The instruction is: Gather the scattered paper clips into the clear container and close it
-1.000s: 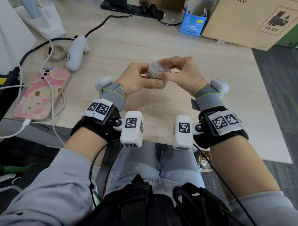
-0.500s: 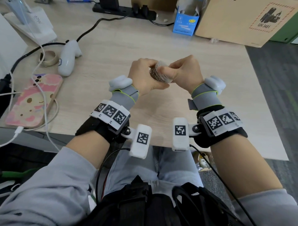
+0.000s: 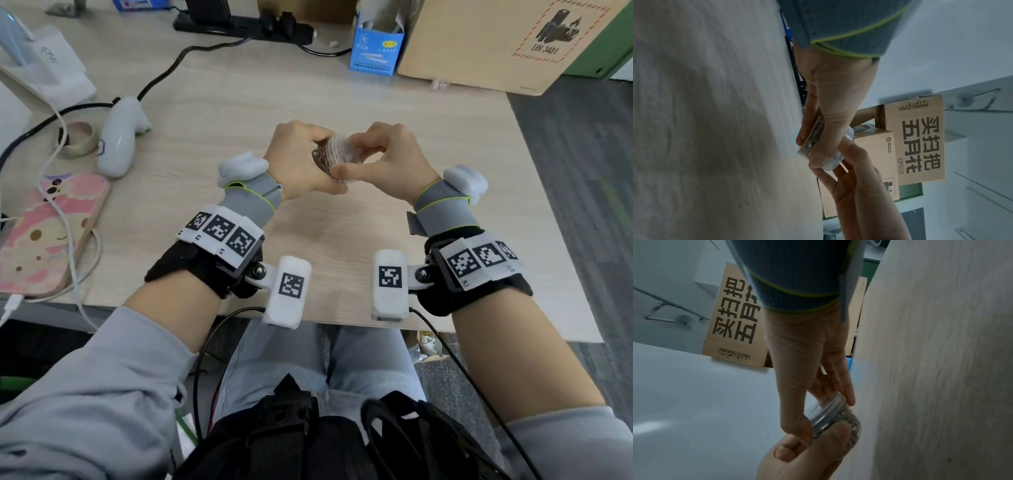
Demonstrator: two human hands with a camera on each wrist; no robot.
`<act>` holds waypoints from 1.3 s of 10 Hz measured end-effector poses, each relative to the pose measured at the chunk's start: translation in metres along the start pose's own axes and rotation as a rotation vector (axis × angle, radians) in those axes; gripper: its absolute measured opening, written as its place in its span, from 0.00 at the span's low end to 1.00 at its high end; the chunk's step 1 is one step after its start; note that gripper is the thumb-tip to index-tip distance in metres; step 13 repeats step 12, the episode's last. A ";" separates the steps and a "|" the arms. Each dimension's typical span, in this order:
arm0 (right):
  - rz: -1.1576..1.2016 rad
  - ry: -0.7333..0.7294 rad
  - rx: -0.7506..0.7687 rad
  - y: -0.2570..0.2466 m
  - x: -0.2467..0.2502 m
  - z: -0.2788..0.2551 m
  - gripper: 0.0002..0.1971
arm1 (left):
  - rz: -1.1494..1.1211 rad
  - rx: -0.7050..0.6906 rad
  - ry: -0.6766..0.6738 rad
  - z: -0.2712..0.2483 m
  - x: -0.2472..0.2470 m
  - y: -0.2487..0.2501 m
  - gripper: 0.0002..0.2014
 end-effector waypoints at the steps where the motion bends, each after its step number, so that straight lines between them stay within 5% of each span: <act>1: -0.026 -0.054 0.010 0.003 -0.002 0.001 0.21 | -0.041 -0.002 -0.044 0.002 -0.004 -0.002 0.28; 4: 0.200 0.078 -0.240 0.030 0.006 0.000 0.26 | -0.043 -0.007 0.025 0.011 -0.017 0.001 0.27; 7: 0.120 0.163 -0.290 0.044 0.012 0.006 0.31 | -0.093 0.054 0.001 0.022 -0.032 -0.004 0.33; 10: 0.107 0.052 -0.323 0.049 0.011 0.009 0.16 | -0.104 0.115 -0.097 0.032 -0.055 -0.024 0.32; 13: 0.159 0.033 -0.355 0.048 0.012 0.014 0.14 | 0.003 0.094 -0.156 0.036 -0.053 -0.017 0.39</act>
Point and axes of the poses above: each hand's wrist, its own z-axis towards the middle knuckle, its own x-axis out of the back of the hand, y = z × x, the point moved 7 cm from there along z, towards the middle knuckle, and after that the axes turned 12 degrees about z, right-handed, at the moved point
